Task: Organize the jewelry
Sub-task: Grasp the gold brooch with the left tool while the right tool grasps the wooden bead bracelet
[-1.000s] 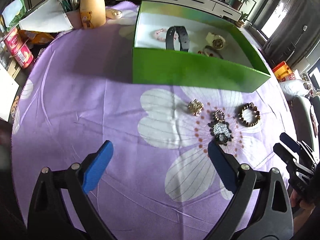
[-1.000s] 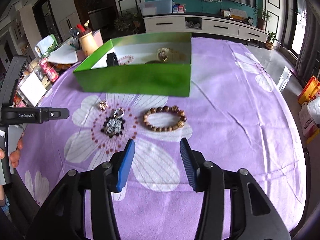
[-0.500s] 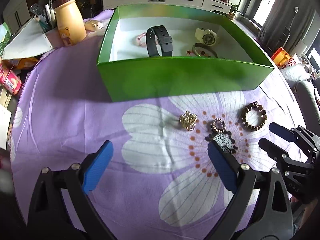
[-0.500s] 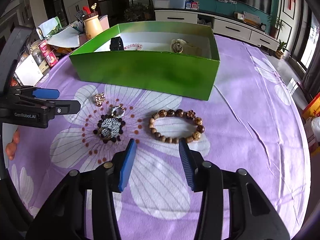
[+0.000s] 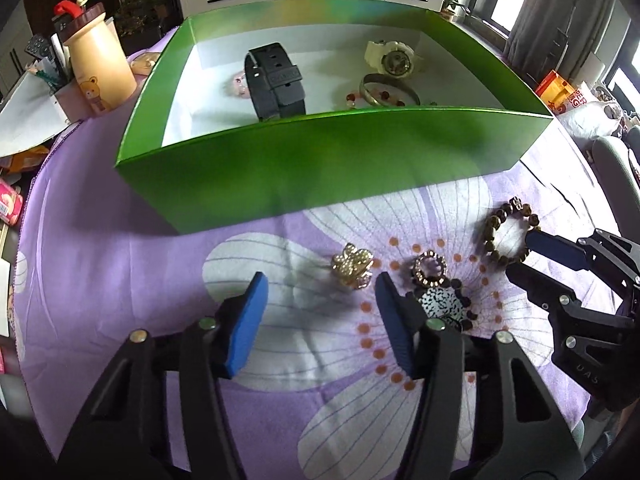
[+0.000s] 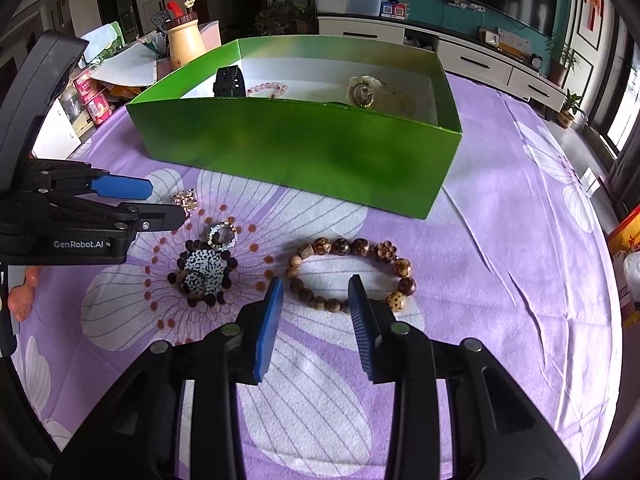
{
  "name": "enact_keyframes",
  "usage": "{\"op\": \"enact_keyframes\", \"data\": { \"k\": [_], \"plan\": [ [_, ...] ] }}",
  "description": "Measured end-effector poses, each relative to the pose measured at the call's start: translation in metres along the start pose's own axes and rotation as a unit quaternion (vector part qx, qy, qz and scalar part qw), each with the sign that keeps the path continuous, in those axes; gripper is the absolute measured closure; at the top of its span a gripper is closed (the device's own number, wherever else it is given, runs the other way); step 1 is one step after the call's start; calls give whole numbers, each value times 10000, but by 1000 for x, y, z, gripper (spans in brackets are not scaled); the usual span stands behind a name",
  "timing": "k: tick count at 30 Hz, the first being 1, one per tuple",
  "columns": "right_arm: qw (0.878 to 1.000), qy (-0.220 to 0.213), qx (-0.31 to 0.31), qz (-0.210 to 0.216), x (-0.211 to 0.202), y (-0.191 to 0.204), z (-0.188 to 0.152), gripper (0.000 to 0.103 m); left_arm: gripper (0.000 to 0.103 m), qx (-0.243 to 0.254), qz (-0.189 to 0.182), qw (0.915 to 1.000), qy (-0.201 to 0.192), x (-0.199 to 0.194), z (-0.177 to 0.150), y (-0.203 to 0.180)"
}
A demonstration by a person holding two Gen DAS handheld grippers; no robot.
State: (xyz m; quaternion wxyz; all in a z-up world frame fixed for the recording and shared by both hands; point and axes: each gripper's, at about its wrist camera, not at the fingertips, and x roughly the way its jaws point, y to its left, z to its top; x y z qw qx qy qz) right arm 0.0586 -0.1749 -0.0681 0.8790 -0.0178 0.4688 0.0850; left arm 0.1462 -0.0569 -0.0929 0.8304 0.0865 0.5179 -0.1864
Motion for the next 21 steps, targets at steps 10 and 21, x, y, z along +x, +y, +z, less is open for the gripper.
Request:
{"op": "enact_keyframes", "data": {
  "k": [10, 21],
  "plan": [
    [9998, 41, -174, 49, 12, 5, 3, 89, 78, 448, 79, 9990, -47, 5, 3, -18],
    [9992, -143, 337, 168, -1, 0, 7, 96, 81, 367, 33, 9993, 73, 2, -1, -22]
  ]
}}
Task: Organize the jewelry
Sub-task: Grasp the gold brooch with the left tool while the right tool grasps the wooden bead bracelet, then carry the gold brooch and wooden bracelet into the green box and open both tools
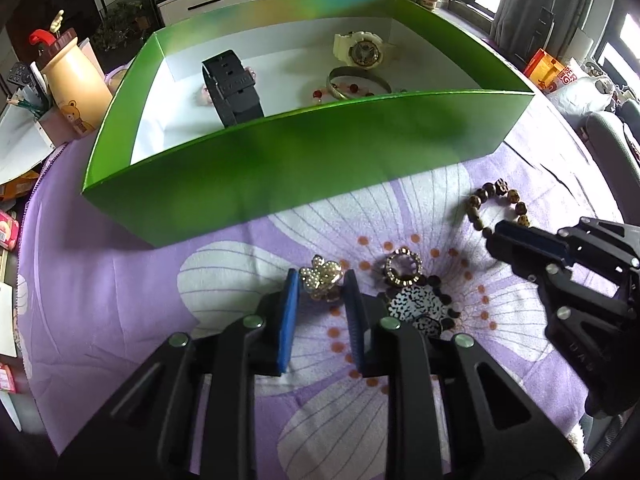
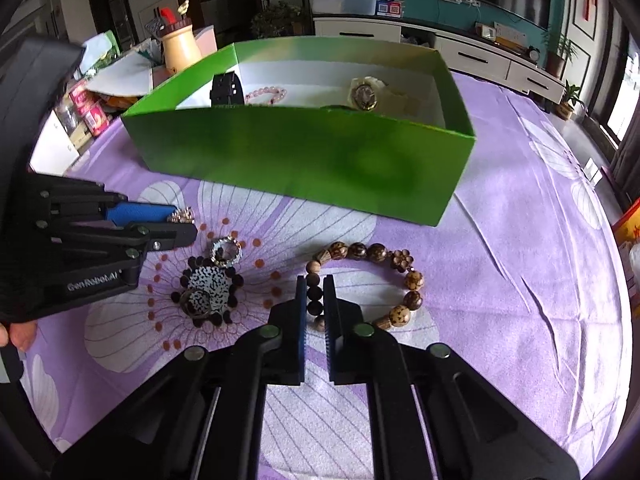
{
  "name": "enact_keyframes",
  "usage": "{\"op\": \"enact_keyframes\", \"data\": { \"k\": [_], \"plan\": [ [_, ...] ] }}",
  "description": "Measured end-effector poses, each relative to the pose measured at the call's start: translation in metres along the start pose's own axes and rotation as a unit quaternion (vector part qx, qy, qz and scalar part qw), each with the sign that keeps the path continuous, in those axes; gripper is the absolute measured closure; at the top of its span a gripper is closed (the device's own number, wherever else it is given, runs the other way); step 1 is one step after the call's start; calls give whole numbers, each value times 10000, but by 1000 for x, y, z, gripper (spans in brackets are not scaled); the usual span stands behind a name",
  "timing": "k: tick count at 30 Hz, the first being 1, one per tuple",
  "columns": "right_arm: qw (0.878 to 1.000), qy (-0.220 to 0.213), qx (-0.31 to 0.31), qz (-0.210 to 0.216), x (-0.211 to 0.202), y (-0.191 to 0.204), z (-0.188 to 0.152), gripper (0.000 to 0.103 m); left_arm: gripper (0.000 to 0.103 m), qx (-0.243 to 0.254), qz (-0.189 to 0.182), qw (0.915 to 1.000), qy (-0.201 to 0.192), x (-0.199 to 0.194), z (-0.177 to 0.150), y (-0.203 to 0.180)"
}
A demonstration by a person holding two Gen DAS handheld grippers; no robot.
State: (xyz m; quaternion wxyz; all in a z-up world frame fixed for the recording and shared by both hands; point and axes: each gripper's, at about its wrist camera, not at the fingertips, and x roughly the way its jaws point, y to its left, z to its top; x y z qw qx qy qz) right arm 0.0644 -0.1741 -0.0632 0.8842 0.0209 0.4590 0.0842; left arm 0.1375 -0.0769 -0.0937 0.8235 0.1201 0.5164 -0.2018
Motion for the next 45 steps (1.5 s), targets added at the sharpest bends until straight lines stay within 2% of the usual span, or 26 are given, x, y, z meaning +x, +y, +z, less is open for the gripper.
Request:
{"op": "enact_keyframes", "data": {
  "k": [9, 19, 36, 45],
  "plan": [
    [9974, -385, 505, 339, -41, -16, 9, 96, 81, -14, -44, 9999, -119, -23, 1, -1],
    [9939, -757, 620, 517, -78, -11, 23, 96, 81, 57, -106, 9992, -383, -56, 9, -4],
    [9908, -1188, 458, 449, -113, -9, 58, 96, 81, 73, -188, 9979, -620, -83, 36, 3],
    [9902, -1304, 377, 329, -117, -7, 84, 96, 81, 87, -241, 9966, -789, -98, 74, 7]
  ]
}}
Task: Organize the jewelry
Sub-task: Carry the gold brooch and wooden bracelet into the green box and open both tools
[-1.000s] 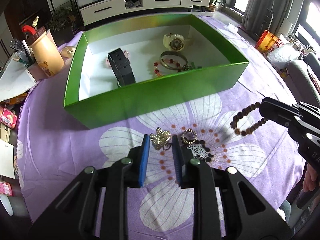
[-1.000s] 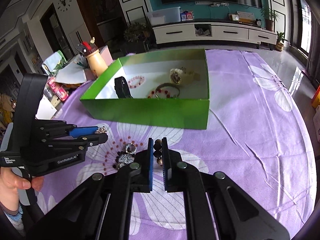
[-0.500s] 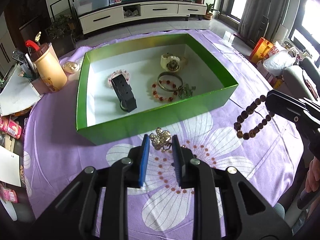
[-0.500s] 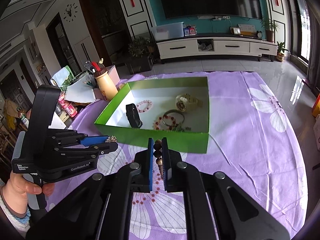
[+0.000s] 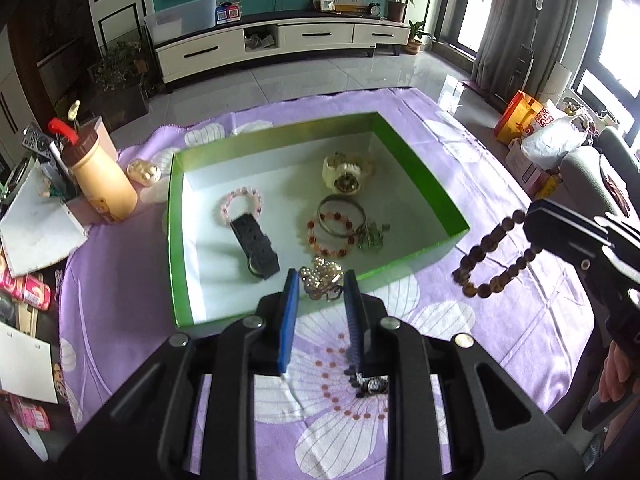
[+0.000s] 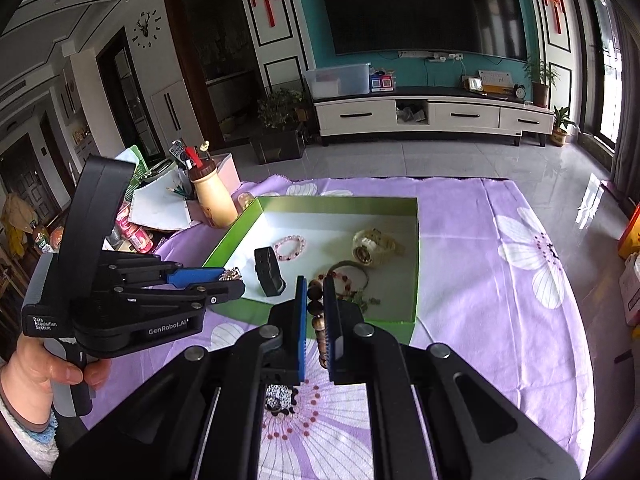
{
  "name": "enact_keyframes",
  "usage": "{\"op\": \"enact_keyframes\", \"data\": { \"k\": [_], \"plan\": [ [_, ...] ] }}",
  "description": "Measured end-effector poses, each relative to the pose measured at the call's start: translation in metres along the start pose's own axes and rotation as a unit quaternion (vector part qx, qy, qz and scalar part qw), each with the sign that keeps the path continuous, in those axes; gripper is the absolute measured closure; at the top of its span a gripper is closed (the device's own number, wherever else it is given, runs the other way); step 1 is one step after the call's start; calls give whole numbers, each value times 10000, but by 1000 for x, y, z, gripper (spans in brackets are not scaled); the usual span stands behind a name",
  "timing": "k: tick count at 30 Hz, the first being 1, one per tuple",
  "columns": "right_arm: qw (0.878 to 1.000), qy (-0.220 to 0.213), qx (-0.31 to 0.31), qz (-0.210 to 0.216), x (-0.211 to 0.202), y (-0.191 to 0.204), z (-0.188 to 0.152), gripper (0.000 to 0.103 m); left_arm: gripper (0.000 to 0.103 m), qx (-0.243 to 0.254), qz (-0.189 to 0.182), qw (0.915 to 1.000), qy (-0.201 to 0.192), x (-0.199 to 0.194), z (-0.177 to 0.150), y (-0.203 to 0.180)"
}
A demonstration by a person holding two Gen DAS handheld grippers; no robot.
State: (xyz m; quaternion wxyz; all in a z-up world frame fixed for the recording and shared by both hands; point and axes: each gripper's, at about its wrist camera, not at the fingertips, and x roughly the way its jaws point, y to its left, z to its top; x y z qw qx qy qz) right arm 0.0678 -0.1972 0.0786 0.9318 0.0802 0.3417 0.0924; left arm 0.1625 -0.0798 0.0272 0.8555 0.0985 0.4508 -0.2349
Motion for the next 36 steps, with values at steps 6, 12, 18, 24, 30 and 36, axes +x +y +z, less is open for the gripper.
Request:
{"op": "enact_keyframes", "data": {
  "k": [6, 12, 18, 24, 30, 36],
  "plan": [
    [9999, 24, 47, -122, 15, -7, 17, 96, 81, -70, -103, 9999, 18, 8, 32, 3],
    [9997, 73, 192, -166, 32, -20, 33, 96, 81, -272, -275, 9990, 217, 30, 62, 9],
    [9992, 173, 268, -239, 51, -31, 41, 96, 81, -453, -280, 9979, 378, 55, 80, 16],
    [9986, 295, 359, -234, 75, -43, 40, 96, 81, -508, -95, 9972, 533, 81, 92, 20],
    [9977, 417, 475, -234, 98, -53, 37, 96, 81, -518, 91, 9960, 723, 106, 102, 21],
    [9970, 529, 473, -296, 113, -58, 32, 96, 81, -560, 251, 9936, 951, 130, 104, 23]
  ]
}}
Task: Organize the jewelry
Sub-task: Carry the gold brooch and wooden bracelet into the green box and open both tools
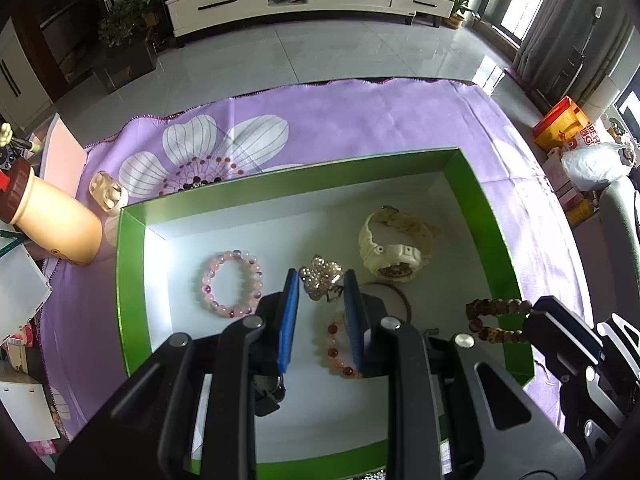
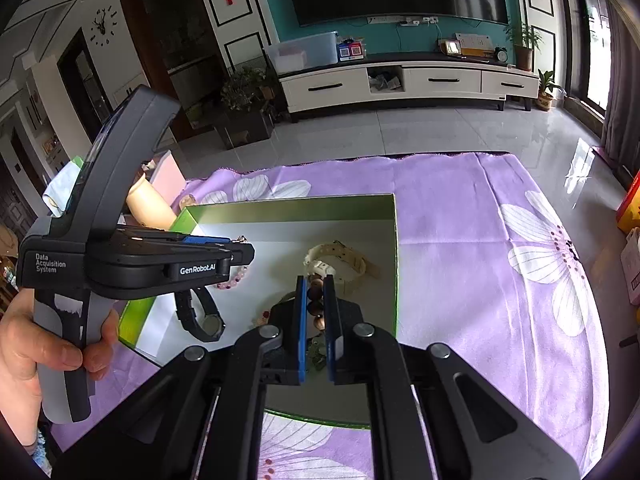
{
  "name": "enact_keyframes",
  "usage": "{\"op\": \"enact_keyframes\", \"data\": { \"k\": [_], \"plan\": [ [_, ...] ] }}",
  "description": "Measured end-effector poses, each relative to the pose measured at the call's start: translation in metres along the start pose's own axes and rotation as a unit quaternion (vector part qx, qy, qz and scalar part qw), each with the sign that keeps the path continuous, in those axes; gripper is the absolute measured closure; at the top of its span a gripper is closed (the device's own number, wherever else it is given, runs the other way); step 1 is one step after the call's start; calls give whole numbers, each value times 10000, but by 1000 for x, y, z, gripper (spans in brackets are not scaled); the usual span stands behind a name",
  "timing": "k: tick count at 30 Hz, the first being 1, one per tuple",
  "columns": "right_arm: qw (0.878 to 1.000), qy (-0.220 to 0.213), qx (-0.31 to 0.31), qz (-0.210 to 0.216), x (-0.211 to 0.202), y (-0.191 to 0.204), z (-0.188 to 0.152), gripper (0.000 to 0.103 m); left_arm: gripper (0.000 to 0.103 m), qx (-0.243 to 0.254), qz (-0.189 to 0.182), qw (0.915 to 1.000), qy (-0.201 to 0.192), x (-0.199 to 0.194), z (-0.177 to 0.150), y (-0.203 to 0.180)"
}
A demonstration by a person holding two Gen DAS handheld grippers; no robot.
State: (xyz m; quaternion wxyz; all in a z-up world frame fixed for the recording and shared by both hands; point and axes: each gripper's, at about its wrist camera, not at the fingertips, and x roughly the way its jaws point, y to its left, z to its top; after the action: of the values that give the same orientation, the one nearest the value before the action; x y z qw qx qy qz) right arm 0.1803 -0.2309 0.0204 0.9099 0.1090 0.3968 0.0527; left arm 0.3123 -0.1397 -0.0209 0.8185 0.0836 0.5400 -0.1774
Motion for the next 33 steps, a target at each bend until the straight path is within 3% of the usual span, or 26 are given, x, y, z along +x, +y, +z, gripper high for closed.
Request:
{"op": "enact_keyframes", "data": {
  "k": [13, 33],
  "plan": [
    [9996, 229, -8, -143, 25, -9, -3, 96, 81, 134, 380, 9987, 301, 27, 5, 0],
    [9988, 433, -18, -233, 38, -9, -6, 96, 80, 132, 418, 9975, 562, 44, 4, 1]
  ]
}}
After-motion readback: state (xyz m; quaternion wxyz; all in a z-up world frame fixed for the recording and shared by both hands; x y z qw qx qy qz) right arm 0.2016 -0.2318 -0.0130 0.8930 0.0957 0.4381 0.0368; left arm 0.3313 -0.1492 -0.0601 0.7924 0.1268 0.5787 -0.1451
